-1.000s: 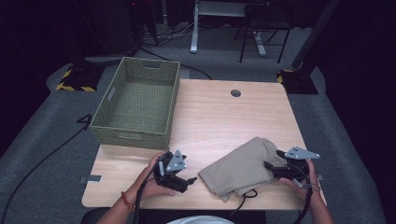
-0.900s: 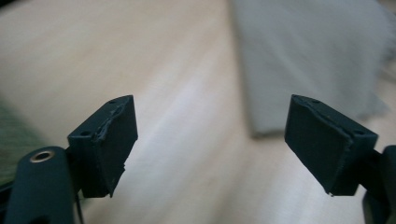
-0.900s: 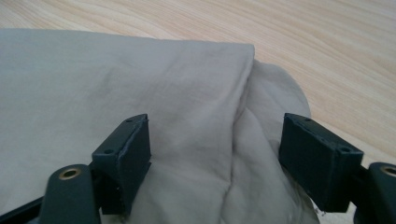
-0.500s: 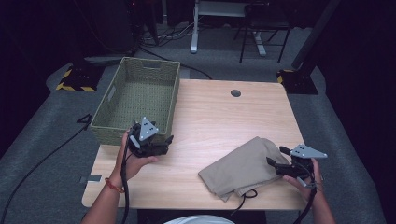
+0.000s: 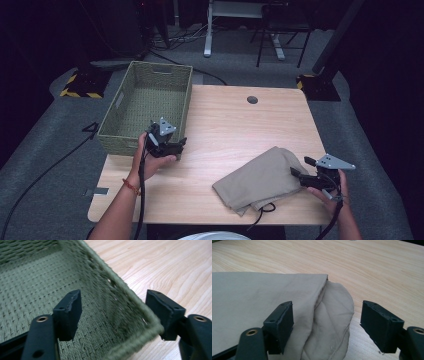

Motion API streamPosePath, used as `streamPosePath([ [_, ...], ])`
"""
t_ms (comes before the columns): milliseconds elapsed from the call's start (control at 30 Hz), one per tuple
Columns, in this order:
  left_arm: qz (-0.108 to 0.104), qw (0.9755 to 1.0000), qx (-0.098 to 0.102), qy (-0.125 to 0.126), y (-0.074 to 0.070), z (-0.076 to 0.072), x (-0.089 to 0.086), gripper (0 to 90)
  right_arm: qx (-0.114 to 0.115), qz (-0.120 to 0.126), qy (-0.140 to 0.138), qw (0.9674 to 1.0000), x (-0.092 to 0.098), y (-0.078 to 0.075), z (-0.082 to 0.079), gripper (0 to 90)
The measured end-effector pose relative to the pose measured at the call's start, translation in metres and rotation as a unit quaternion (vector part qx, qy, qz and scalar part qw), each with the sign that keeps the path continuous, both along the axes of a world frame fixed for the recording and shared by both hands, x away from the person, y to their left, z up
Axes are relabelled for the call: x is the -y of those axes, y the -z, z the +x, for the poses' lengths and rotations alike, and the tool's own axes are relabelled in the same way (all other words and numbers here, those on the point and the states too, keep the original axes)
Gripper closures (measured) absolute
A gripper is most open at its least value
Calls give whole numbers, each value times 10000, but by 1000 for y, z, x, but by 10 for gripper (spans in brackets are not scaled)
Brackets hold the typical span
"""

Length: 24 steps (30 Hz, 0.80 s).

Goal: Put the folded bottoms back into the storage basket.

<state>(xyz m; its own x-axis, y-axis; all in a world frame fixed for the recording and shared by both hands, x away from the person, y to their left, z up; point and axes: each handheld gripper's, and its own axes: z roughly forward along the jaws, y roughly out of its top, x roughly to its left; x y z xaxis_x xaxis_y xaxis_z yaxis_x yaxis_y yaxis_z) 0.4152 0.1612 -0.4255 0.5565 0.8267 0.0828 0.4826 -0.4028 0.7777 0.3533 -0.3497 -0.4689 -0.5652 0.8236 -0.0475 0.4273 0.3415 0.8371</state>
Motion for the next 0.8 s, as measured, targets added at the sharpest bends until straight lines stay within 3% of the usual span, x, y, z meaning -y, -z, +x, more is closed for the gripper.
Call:
streamPosePath([
  [100,158,9995,-144,222,-1,3,3,362,-25,-50,-7,10000,0,2,1,270],
  [133,22,9977,-325,593,-1,6,2,475,-35,-48,1,10000,0,2,1,270],
  [167,43,9974,-316,643,0,6,4,604,-26,-25,14,10000,0,2,1,270],
  [233,131,9968,-290,731,0,7,7,613,-15,20,23,10000,2,1,1,272],
  [300,-45,9952,-361,904,-1,9,5,636,4,1,24,10000,2,1,1,272],
  [533,-38,9907,-347,1319,-1,3,16,667,-119,53,32,9999,2,5,4,275],
  [667,-23,9840,-303,1757,-1,-4,29,667,-188,-15,-94,9998,-5,9,5,276],
  [800,-13,9729,-293,2295,0,-10,46,667,-223,-41,-185,9996,-10,11,5,277],
])
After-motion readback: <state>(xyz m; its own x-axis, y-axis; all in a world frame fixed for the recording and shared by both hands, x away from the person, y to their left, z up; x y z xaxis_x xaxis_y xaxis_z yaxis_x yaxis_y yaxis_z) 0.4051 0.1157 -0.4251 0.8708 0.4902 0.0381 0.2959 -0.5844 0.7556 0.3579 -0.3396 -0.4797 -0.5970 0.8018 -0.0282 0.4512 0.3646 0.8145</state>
